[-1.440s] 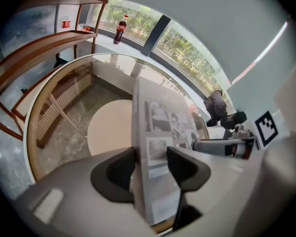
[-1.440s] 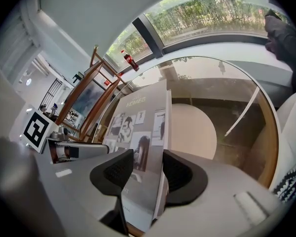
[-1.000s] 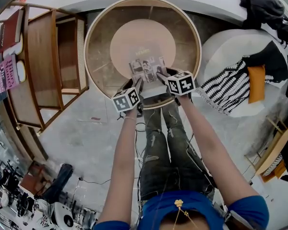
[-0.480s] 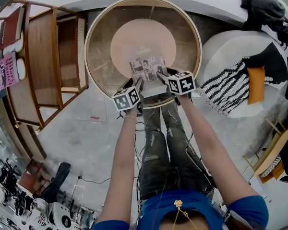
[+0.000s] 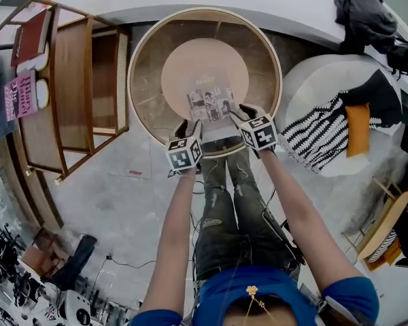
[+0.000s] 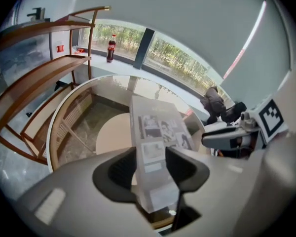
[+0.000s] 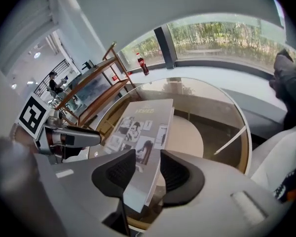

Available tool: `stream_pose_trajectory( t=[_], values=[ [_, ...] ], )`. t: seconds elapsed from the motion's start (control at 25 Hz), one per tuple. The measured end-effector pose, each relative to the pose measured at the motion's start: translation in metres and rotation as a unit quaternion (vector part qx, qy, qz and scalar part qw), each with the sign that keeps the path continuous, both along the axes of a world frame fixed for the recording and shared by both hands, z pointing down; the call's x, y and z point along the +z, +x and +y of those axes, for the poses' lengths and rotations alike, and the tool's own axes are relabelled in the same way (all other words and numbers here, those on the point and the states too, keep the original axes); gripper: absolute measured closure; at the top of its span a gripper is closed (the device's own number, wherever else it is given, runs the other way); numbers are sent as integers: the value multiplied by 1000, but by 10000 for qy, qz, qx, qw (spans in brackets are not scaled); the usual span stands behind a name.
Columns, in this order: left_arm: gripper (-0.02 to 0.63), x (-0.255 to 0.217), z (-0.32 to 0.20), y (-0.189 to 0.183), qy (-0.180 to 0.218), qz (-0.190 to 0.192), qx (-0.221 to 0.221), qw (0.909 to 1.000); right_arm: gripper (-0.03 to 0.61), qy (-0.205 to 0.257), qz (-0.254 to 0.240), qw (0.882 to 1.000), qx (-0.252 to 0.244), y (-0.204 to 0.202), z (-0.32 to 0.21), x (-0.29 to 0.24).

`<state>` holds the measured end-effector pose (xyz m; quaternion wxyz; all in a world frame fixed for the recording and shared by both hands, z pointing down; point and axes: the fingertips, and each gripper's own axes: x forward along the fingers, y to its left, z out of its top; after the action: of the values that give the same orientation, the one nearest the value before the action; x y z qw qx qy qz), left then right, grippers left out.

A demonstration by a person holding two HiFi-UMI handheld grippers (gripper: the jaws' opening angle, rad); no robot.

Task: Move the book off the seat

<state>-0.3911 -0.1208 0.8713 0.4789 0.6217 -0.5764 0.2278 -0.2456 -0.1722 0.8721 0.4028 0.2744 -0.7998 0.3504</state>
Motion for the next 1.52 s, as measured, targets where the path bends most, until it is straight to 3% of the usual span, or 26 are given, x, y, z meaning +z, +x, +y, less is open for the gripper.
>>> stream_pose_trajectory(
  t=[0.24,0.32,0.52,0.76,0.88,1.2,1.36,1.52],
  values=[
    [572,-112,-5,25,1066,162,40,9942,568,624,-428,9970,-169,-1,13,-103],
    [613,-156,-12,32,1456,165,41,9892,578,858,-693,9937,-196,-6,11,-143],
    [614,-268,-15,47,2324,73,45,9726,578,1543,-1226,9796,-386,-18,14,-254],
    [612,-382,6,58,3009,158,-172,9534,580,2333,-1766,9553,-415,-24,31,-379],
    [612,-429,18,59,3339,-4,-145,9425,580,2633,-2032,9422,-398,-27,39,-429],
    [612,-513,30,68,3966,-408,-44,9171,580,3317,-2501,9086,-445,-29,52,-518],
    [613,-529,30,75,4064,-352,-63,9130,580,3362,-2635,9029,-480,-30,60,-536],
    [612,-534,31,79,4049,-239,-110,9140,580,3204,-2707,9061,-549,-34,69,-536]
  ],
)
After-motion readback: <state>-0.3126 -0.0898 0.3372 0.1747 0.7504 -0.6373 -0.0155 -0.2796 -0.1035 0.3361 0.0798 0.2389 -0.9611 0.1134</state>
